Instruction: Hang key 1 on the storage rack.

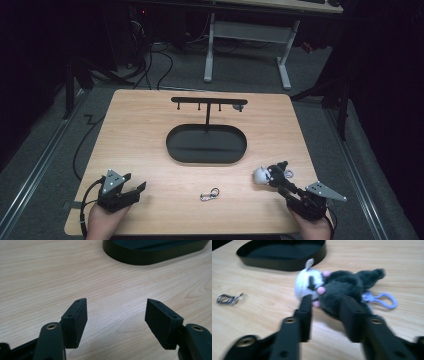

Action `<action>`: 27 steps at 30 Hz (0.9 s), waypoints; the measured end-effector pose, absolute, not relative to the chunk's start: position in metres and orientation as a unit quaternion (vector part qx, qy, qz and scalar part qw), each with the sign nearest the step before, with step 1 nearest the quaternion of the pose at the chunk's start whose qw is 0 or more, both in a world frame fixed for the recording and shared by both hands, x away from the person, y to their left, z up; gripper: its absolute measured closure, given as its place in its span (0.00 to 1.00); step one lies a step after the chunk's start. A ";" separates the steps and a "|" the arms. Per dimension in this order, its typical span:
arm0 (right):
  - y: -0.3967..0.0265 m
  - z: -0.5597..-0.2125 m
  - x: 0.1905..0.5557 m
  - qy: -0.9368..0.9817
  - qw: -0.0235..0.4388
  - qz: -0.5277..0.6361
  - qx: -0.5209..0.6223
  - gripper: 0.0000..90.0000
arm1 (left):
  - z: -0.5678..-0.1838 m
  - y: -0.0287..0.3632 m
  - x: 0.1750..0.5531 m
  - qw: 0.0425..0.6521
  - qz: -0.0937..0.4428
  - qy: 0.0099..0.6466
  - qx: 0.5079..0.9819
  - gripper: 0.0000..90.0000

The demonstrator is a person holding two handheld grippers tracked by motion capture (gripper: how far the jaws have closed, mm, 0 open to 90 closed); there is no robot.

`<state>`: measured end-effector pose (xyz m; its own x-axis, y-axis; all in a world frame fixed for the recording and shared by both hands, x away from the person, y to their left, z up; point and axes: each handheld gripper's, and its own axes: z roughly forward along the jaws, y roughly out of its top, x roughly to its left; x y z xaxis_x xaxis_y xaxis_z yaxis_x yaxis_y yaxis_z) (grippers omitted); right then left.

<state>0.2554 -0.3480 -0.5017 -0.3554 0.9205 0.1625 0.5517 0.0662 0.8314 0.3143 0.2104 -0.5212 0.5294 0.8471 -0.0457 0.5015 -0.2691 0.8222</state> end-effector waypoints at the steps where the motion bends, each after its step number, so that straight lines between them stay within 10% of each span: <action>1: -0.347 -0.501 0.255 0.703 0.209 0.433 0.524 0.87 | -0.522 0.208 0.315 0.415 0.207 0.435 0.772 0.38; 3: -0.344 -0.501 0.255 0.710 0.210 0.420 0.525 1.00 | -0.522 0.205 0.315 0.416 0.206 0.428 0.776 0.38; 27: -0.359 -0.519 0.307 0.715 0.227 0.345 0.564 0.99 | -0.519 0.220 0.295 0.430 0.216 0.433 0.762 0.36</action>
